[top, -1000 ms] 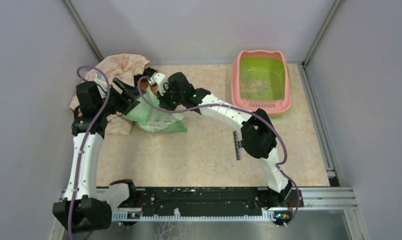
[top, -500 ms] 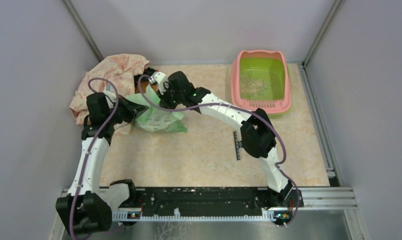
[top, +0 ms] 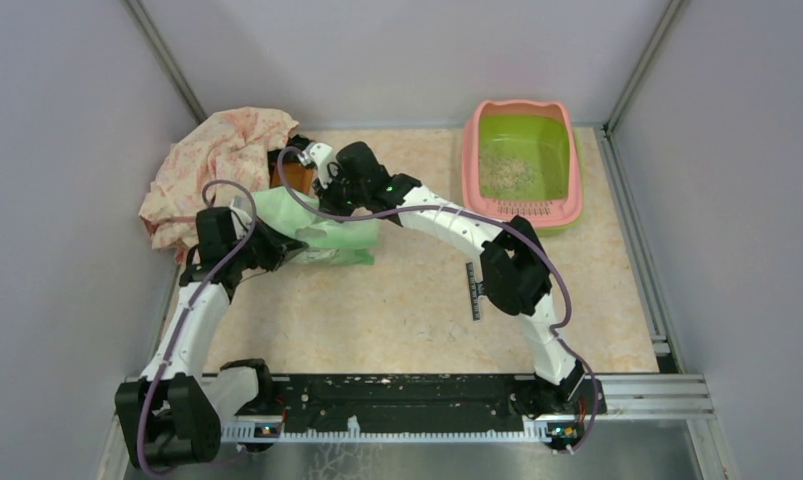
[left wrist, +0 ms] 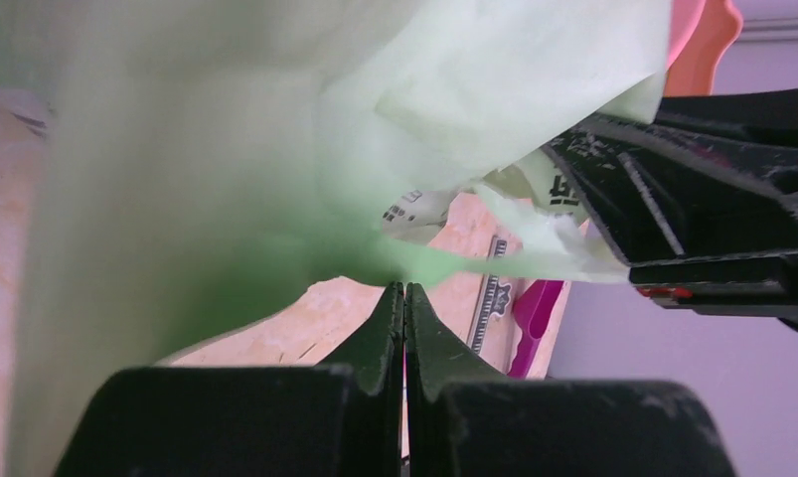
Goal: Fill the litter box with clean litter
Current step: Close the cat litter bag at the center of the board.
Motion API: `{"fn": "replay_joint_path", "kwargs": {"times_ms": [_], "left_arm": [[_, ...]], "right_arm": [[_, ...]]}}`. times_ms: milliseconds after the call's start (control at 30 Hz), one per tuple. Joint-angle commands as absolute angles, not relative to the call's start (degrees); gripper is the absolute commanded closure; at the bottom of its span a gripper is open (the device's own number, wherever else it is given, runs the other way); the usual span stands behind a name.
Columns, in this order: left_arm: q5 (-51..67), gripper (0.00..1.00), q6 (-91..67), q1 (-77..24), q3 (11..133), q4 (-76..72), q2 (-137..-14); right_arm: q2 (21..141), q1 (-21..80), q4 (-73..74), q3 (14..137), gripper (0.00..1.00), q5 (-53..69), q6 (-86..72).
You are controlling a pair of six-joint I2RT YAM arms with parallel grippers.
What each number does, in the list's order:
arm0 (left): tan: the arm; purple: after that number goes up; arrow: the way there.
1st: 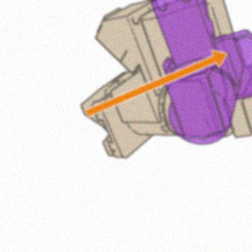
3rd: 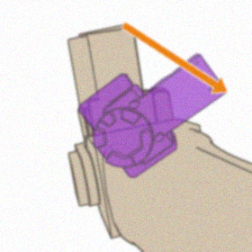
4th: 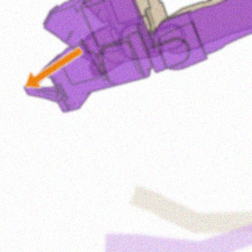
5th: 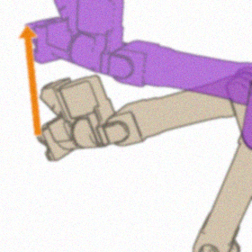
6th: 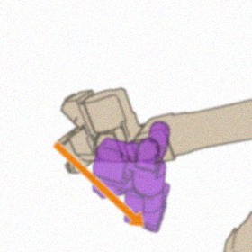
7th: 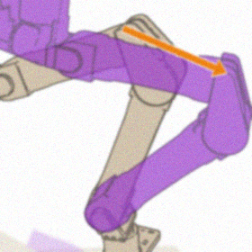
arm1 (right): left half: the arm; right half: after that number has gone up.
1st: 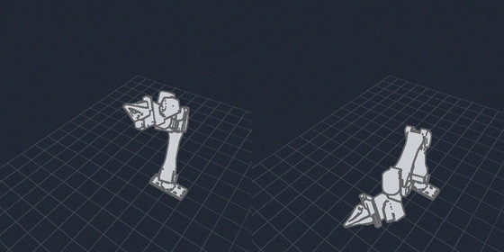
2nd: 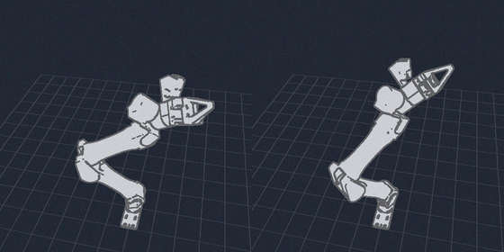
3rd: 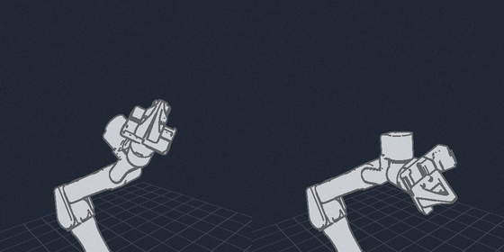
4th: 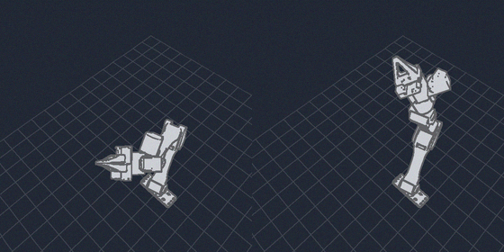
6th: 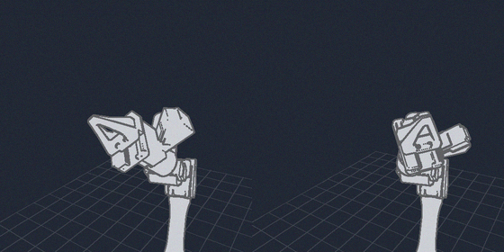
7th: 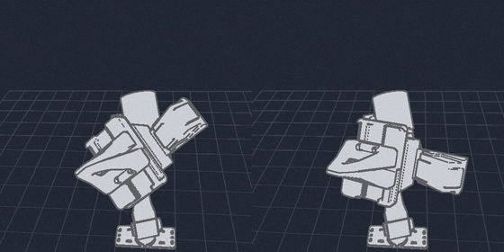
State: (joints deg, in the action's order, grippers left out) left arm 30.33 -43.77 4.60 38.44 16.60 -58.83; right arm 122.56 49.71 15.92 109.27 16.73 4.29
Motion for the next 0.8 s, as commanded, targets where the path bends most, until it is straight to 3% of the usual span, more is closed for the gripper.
{"fn": "replay_joint_path", "kwargs": {"times_ms": [0,400,767], "left_arm": [[29.8,1.0,-42.0,3.9,36.5,16.5,-57.4],[28.5,1.0,-41.7,3.9,47.4,26.4,-52.2],[27.9,1.0,-45.3,3.0,45.9,17.4,-60.6]], "right_arm": [[123.4,49.6,11.8,113.3,1.0,18.7,3.1],[123.2,49.6,12.1,112.6,1.0,18.9,3.3],[123.4,49.7,12.4,113.4,1.0,18.6,3.5]]}}
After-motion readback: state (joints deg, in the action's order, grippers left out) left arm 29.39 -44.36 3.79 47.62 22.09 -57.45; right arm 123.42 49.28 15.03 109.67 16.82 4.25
